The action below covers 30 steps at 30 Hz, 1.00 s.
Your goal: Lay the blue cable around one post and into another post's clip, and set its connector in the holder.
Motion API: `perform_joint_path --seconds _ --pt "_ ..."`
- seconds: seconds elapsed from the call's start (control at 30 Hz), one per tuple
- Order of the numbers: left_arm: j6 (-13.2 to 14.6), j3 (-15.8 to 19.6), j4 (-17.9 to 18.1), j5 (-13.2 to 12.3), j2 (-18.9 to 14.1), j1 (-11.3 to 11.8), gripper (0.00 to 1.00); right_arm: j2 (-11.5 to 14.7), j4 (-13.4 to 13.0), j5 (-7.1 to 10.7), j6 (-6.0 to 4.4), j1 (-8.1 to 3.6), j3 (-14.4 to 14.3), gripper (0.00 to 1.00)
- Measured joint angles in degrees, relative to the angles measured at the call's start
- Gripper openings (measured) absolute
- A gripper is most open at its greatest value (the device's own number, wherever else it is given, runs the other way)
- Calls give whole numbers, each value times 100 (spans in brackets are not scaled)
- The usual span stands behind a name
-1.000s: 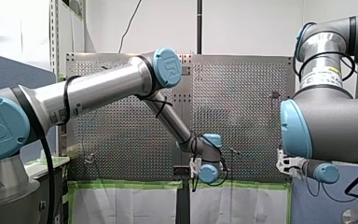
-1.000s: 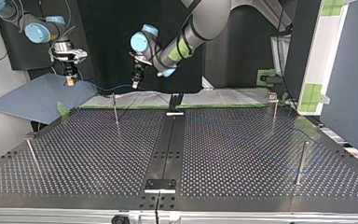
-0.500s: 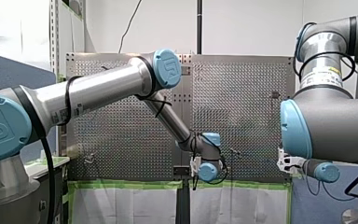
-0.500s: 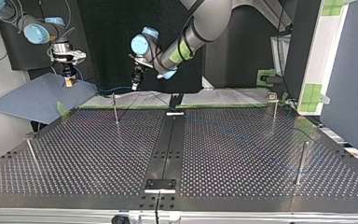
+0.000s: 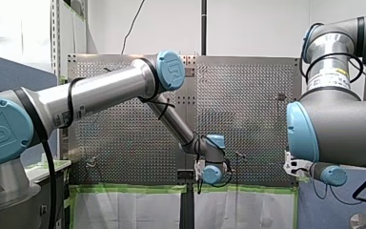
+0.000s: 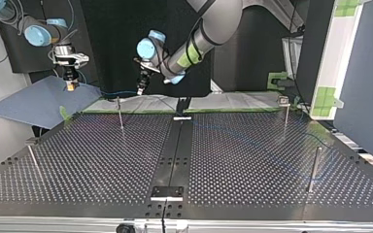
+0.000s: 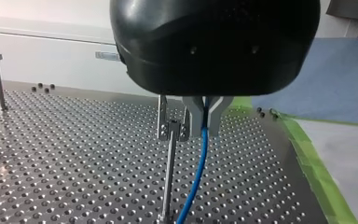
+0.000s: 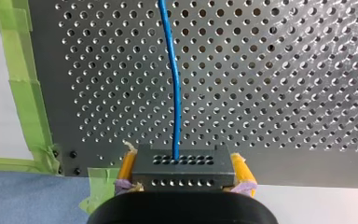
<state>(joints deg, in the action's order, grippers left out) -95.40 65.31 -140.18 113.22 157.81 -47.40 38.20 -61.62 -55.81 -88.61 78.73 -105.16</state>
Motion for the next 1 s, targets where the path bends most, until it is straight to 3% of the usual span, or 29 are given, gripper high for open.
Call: perform_joint_path --seconds 0.4,0.67,1.0 --pt "-24 -85 -175 -83 46 54 4 -6 0 -1 -13 10 8 0" --pt "5 -415 -509 -91 343 43 4 -7 -1 -1 -15 9 8 0" --pt "-6 -596 -601 -106 377 72 4 -8 -9 -2 -8 6 10 0"
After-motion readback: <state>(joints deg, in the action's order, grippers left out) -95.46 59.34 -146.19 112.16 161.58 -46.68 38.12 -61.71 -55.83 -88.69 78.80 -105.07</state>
